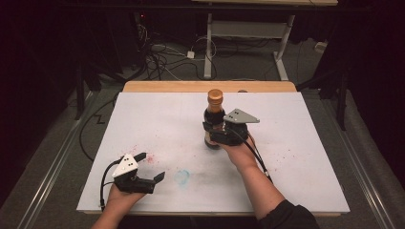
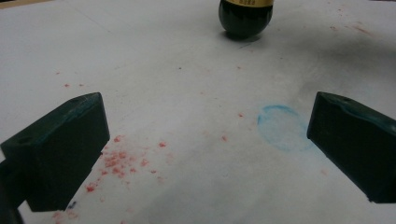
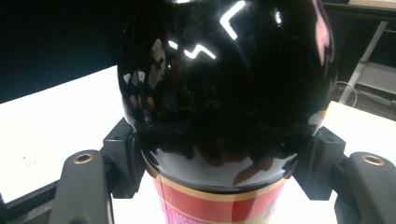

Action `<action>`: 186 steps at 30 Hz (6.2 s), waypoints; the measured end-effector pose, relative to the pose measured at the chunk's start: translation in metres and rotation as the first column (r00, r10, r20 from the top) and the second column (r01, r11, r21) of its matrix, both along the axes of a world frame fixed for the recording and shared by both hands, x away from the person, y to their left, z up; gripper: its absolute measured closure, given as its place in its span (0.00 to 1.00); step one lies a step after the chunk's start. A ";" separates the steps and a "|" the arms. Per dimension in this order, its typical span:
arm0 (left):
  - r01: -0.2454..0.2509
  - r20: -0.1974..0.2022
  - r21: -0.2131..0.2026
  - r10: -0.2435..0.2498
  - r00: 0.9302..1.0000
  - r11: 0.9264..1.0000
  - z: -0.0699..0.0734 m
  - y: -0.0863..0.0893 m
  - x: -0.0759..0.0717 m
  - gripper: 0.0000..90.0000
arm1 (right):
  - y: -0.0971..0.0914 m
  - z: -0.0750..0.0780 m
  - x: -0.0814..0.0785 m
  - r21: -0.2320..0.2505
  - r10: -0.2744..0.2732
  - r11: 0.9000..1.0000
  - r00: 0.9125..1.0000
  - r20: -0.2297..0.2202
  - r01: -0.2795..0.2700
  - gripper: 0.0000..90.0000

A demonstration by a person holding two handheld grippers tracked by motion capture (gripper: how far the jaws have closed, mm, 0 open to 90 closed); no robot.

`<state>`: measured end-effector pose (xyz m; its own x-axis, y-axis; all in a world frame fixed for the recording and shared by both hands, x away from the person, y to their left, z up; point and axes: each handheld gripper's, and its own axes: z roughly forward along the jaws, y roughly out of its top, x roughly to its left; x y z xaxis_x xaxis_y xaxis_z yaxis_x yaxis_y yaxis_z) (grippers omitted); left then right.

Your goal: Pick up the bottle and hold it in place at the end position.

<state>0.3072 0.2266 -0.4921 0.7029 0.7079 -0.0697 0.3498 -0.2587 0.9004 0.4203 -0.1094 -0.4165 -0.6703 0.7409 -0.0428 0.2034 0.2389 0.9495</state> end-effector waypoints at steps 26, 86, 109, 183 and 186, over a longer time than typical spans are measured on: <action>0.005 0.004 0.002 -0.005 1.000 1.000 0.000 0.001 0.000 0.00 | 0.009 -0.009 0.013 0.006 -0.012 1.000 1.000 -0.024 0.012 0.36; 0.077 -0.035 -0.011 -0.077 0.996 0.997 0.019 -0.043 0.039 0.00 | -0.068 0.001 -0.033 0.042 -0.036 0.998 0.999 -0.038 0.038 0.80; 0.114 -0.022 -0.030 -0.114 0.993 0.993 0.021 -0.086 0.092 0.00 | -0.063 0.013 -0.031 0.057 0.040 0.998 0.999 0.007 -0.040 1.00; 0.182 0.034 0.017 -0.183 0.983 0.983 0.033 -0.157 0.136 0.31 | -0.031 0.094 -0.015 0.036 0.116 0.992 0.993 0.019 -0.117 1.00; 0.184 0.036 0.027 -0.185 0.982 0.983 0.033 -0.157 0.136 0.31 | -0.030 0.093 -0.015 0.031 0.112 0.993 0.994 0.005 -0.112 1.00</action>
